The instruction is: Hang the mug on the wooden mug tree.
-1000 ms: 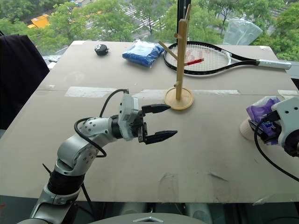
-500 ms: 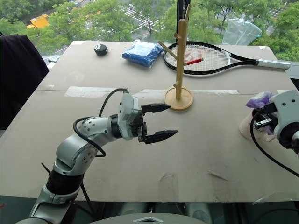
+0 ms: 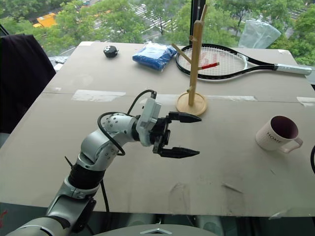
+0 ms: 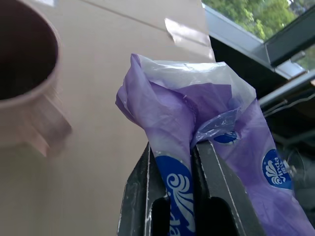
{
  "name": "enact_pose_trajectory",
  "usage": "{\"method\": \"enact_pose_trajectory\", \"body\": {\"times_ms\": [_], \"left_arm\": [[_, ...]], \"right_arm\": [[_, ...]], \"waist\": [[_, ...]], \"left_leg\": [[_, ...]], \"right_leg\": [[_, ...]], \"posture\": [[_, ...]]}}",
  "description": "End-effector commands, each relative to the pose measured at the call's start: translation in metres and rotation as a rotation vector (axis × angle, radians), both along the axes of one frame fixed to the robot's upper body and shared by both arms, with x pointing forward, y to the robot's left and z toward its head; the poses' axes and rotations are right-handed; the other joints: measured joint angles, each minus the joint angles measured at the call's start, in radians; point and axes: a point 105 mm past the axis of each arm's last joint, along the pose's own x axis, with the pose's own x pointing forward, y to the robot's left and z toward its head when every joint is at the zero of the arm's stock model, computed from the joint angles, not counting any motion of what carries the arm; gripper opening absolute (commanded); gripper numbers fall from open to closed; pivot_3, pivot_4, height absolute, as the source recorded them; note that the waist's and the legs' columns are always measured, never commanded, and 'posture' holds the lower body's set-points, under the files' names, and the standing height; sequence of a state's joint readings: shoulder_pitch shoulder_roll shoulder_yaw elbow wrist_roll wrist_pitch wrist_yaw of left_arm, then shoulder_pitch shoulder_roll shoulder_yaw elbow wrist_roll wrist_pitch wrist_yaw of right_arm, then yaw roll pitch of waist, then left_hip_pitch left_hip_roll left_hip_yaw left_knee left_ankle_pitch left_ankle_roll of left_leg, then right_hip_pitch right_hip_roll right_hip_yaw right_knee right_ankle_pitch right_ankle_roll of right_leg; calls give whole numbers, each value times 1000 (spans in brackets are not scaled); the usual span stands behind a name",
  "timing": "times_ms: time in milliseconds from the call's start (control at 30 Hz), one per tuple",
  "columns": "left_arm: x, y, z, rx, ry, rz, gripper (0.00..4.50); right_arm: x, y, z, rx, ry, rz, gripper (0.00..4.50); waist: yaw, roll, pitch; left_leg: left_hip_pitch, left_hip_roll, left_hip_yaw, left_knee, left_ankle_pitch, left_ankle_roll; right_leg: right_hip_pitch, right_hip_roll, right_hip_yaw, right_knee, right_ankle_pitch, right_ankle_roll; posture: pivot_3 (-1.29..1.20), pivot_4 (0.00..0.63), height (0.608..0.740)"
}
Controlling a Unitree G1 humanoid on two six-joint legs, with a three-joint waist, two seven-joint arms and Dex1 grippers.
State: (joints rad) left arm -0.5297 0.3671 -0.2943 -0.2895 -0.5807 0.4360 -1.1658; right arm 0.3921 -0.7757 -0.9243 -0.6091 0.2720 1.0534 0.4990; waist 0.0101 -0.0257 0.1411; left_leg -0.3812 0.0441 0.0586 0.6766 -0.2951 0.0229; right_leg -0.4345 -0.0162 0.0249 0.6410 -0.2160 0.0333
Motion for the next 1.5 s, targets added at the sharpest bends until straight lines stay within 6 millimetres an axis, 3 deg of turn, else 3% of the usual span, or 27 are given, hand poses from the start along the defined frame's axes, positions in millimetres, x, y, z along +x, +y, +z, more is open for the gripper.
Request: {"method": "enact_pose_trajectory", "body": {"times_ms": [33, 133, 333, 467, 567, 767, 1000, 1500], "left_arm": [[-5, -2, 8, -15, -45, -76, 4500], [-2, -2, 7, -6, -52, -85, 4500], [-2, -3, 4, 1, -57, -99, 4500], [-4, -4, 3, 11, -54, -111, 4500], [-4, -5, 3, 10, -55, -108, 4500], [-4, -3, 5, 17, -55, -98, 4500], [-4, 1, 3, 35, -61, -68, 4500], [-2, -1, 4, 33, -67, -48, 4500]], "right_arm": [[-16, 8, -4, 14, 12, -1, 417], [-26, 10, -12, 57, 30, -8, 1713], [-34, -2, -2, -9, 2, -71, 4442], [-9, 57, 14, 118, -32, 192, 4442], [1, 76, 6, 197, -44, 240, 4442], [21, 78, -16, 268, -85, 185, 4442], [26, 55, -40, 248, -68, 85, 4442], [65, 37, -63, 314, -159, 110, 4442]], "waist": [[-4, 0, 0], [-9, 3, -1], [-20, 4, -2], [-27, 4, -2], [-22, 3, -1], [-7, 3, -1], [-7, 3, -1], [-22, 4, -1]], "left_leg": [[1, 0, -1, 0, 0, 0], [2, 0, -6, 0, 0, 0], [1, -4, -11, 4, 0, 1], [1, -5, -11, 5, 0, 1], [1, -5, -14, 5, 0, 1], [-1, -5, -14, 6, 0, 1], [-1, -6, -14, 6, 0, 2], [0, -6, -13, 6, 0, 2]], "right_leg": [[0, 1, 0, 0, 0, 0], [2, 1, 0, 1, -3, -3], [4, 2, 3, 2, -3, -2], [4, 2, 4, 2, -3, -2], [5, 4, 3, 2, -2, -2], [6, 5, 4, 1, -3, -3], [6, 4, 7, 1, -3, -1], [6, 5, 9, 2, -2, -2]], "posture": [[0, 150, 731], [0, 150, 731], [0, 150, 731], [0, 150, 731], [0, 150, 731], [0, 150, 731], [0, 150, 731], [0, 150, 731]]}}
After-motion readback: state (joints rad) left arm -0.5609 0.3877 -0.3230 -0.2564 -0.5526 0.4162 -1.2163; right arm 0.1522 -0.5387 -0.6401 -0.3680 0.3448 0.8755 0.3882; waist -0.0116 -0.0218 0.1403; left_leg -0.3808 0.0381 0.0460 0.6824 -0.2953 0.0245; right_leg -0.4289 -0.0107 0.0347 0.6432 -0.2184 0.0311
